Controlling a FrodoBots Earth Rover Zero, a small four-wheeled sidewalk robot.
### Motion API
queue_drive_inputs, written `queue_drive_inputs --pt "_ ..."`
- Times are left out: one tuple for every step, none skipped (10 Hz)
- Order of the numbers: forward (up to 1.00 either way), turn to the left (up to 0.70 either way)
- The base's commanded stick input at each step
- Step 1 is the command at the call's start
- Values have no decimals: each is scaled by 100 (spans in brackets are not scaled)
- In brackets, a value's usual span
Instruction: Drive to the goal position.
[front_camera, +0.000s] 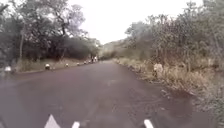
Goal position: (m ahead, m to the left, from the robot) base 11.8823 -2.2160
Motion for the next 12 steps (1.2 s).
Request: queue_drive_inputs --pt "50 0" --pt "50 0" --pt "50 0" --pt "50 0" --pt "50 0" --pt "50 0" --pt "50 0" --pt "50 0" --pt "50 0" --pt "50 0" --pt "50 0" --pt "50 0"
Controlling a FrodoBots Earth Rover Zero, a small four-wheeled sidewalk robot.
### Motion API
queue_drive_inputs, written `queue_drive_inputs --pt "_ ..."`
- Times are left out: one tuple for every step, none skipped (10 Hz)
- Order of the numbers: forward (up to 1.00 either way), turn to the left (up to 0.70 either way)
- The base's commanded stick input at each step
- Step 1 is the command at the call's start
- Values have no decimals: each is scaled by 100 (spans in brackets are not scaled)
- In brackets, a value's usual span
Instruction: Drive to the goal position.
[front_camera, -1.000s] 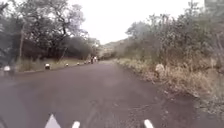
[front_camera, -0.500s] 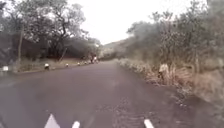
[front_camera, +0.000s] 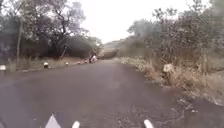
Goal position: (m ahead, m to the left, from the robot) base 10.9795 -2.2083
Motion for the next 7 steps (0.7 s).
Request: queue_drive_inputs --pt "50 0" --pt "50 -8" --pt "50 -23" --pt "50 -39" --pt "50 -50" --pt "50 -50" --pt "50 -39"
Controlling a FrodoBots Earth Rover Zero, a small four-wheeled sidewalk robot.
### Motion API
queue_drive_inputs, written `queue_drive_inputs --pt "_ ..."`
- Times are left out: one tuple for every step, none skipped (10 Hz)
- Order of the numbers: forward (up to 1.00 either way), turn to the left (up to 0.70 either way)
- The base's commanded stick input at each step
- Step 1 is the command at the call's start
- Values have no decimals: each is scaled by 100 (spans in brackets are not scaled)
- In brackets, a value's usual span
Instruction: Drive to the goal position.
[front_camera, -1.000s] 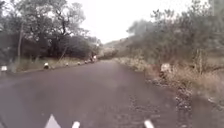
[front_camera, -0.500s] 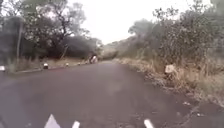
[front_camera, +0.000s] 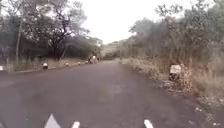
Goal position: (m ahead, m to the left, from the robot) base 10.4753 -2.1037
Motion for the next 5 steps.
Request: queue_drive_inputs --pt "50 -19" --pt "50 0" --pt "50 0" --pt "50 0" --pt "50 0"
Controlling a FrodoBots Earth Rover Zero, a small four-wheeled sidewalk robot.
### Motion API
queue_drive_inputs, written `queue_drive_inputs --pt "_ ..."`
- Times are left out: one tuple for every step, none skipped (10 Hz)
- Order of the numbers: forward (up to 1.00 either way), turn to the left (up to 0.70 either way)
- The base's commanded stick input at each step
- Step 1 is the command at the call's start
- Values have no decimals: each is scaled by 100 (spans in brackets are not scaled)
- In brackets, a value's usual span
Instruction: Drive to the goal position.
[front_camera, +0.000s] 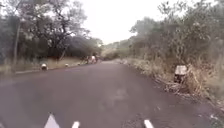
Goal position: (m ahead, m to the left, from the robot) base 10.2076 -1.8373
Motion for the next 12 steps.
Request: queue_drive_inputs --pt "50 0" --pt "50 0" --pt "50 0" --pt "50 0" --pt "50 0" --pt "50 0" --pt "50 0" --pt "50 0" --pt "50 0" --pt "50 0" --pt "50 0" --pt "50 0"
